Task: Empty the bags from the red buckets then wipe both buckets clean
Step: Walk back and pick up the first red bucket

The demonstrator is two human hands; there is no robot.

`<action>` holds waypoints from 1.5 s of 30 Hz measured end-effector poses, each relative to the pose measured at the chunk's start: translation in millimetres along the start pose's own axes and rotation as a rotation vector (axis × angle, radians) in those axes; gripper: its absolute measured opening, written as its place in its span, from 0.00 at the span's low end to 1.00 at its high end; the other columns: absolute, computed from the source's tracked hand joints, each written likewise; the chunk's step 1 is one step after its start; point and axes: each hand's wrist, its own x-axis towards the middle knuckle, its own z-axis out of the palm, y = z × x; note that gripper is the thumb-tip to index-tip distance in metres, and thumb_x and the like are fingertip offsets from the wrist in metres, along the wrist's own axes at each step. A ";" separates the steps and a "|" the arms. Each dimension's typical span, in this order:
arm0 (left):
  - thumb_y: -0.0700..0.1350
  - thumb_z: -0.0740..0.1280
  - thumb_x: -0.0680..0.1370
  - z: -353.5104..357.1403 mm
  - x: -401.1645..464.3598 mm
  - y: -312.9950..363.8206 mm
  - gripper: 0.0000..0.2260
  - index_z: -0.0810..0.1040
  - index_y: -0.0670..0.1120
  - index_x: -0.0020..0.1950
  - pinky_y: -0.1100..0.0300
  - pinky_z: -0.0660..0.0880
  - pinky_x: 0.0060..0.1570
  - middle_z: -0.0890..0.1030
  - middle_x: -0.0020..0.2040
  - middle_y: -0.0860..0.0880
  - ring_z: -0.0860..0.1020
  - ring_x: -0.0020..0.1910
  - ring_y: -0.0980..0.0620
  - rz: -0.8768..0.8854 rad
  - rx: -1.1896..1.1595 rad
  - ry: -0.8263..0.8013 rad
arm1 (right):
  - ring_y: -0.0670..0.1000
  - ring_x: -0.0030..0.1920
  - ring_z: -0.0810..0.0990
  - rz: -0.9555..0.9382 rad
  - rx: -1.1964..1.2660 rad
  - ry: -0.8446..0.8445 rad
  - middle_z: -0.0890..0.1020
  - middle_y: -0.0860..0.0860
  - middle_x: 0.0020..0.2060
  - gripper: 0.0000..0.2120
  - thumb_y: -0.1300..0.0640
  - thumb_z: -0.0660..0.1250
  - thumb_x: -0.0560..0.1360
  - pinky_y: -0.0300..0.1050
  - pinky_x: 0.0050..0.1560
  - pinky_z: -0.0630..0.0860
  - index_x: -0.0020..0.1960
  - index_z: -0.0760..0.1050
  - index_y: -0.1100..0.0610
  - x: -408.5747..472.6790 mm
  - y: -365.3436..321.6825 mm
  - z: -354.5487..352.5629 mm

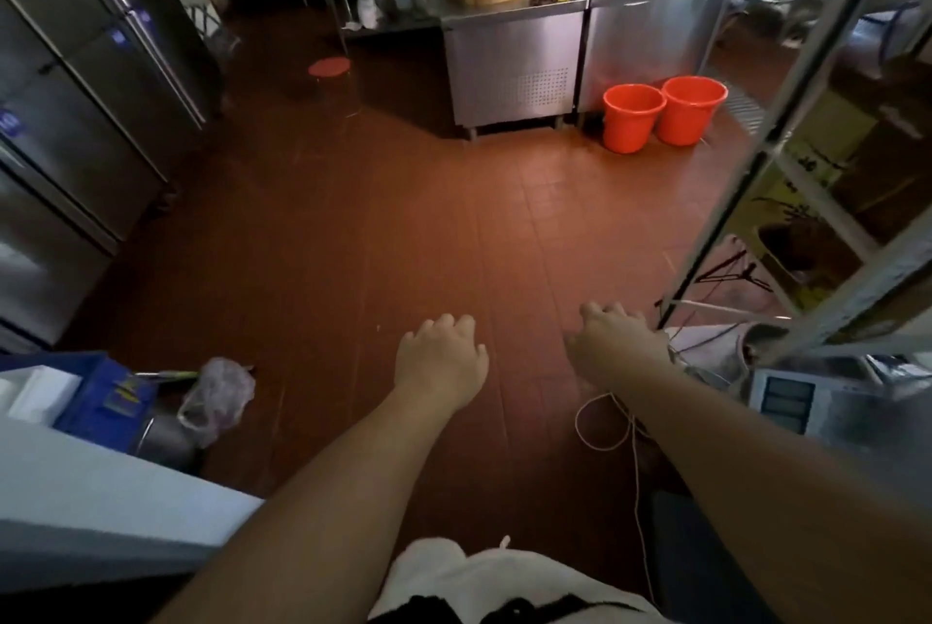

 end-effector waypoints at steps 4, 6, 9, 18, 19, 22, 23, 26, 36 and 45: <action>0.57 0.56 0.84 -10.5 80.2 -13.7 0.18 0.74 0.49 0.68 0.46 0.75 0.60 0.79 0.63 0.47 0.77 0.62 0.43 -0.039 -0.017 -0.008 | 0.59 0.68 0.68 -0.023 0.031 0.004 0.71 0.53 0.67 0.25 0.40 0.53 0.79 0.66 0.64 0.69 0.72 0.63 0.49 79.4 -19.1 -23.2; 0.57 0.56 0.84 -13.9 126.8 -23.1 0.18 0.74 0.49 0.68 0.46 0.74 0.60 0.79 0.63 0.47 0.77 0.62 0.43 -0.052 -0.023 -0.005 | 0.59 0.68 0.69 -0.032 0.013 0.010 0.71 0.53 0.67 0.25 0.39 0.53 0.79 0.67 0.65 0.68 0.73 0.63 0.49 120.9 -28.2 -34.9; 0.57 0.57 0.83 -17.2 204.4 -38.4 0.18 0.74 0.50 0.67 0.46 0.73 0.60 0.79 0.63 0.46 0.77 0.63 0.43 -0.043 -0.020 -0.003 | 0.59 0.67 0.69 -0.005 0.011 0.022 0.72 0.53 0.67 0.25 0.39 0.52 0.79 0.65 0.62 0.68 0.72 0.64 0.48 191.2 -40.0 -52.6; 0.57 0.57 0.84 -55.4 436.9 -62.6 0.17 0.74 0.49 0.66 0.48 0.73 0.61 0.79 0.63 0.46 0.77 0.63 0.42 0.119 0.031 -0.045 | 0.59 0.66 0.69 0.237 0.086 0.031 0.71 0.52 0.66 0.23 0.40 0.51 0.77 0.64 0.59 0.67 0.68 0.66 0.48 367.6 -54.3 -116.1; 0.57 0.57 0.84 -59.9 460.6 -58.3 0.17 0.74 0.49 0.66 0.48 0.73 0.61 0.79 0.63 0.46 0.77 0.64 0.42 0.142 0.045 -0.052 | 0.59 0.66 0.69 0.262 0.103 0.034 0.71 0.52 0.66 0.23 0.40 0.51 0.77 0.64 0.58 0.67 0.68 0.65 0.48 383.0 -51.3 -123.2; 0.57 0.58 0.84 -68.8 522.3 -36.6 0.17 0.74 0.49 0.66 0.48 0.73 0.61 0.79 0.64 0.46 0.77 0.64 0.42 0.224 0.080 -0.072 | 0.59 0.66 0.69 0.337 0.120 0.038 0.71 0.53 0.66 0.24 0.39 0.50 0.78 0.63 0.59 0.68 0.69 0.65 0.48 423.1 -32.1 -137.9; 0.57 0.58 0.84 -71.3 542.8 -26.8 0.16 0.74 0.49 0.65 0.48 0.72 0.61 0.79 0.63 0.46 0.77 0.64 0.42 0.253 0.089 -0.071 | 0.59 0.66 0.69 0.369 0.131 0.049 0.71 0.53 0.66 0.24 0.38 0.50 0.78 0.63 0.59 0.68 0.69 0.65 0.47 437.6 -22.8 -141.9; 0.57 0.58 0.84 -77.2 605.7 7.0 0.16 0.74 0.49 0.65 0.48 0.72 0.61 0.78 0.63 0.46 0.76 0.64 0.42 0.319 0.111 -0.074 | 0.59 0.66 0.69 0.451 0.160 0.049 0.71 0.53 0.67 0.24 0.38 0.50 0.78 0.63 0.59 0.68 0.70 0.65 0.47 485.4 6.4 -155.5; 0.57 0.58 0.84 -119.9 802.3 121.1 0.16 0.74 0.49 0.64 0.48 0.72 0.61 0.79 0.62 0.46 0.77 0.63 0.42 0.366 0.131 -0.007 | 0.59 0.65 0.69 0.437 0.169 0.087 0.72 0.52 0.64 0.22 0.38 0.49 0.79 0.62 0.59 0.67 0.66 0.66 0.47 676.3 94.4 -239.2; 0.58 0.57 0.84 -125.3 961.5 178.4 0.17 0.74 0.51 0.67 0.47 0.72 0.63 0.79 0.63 0.47 0.77 0.64 0.42 0.342 0.109 -0.076 | 0.58 0.66 0.69 0.446 0.156 0.073 0.72 0.52 0.64 0.22 0.37 0.50 0.78 0.61 0.58 0.66 0.65 0.66 0.47 823.7 153.1 -296.4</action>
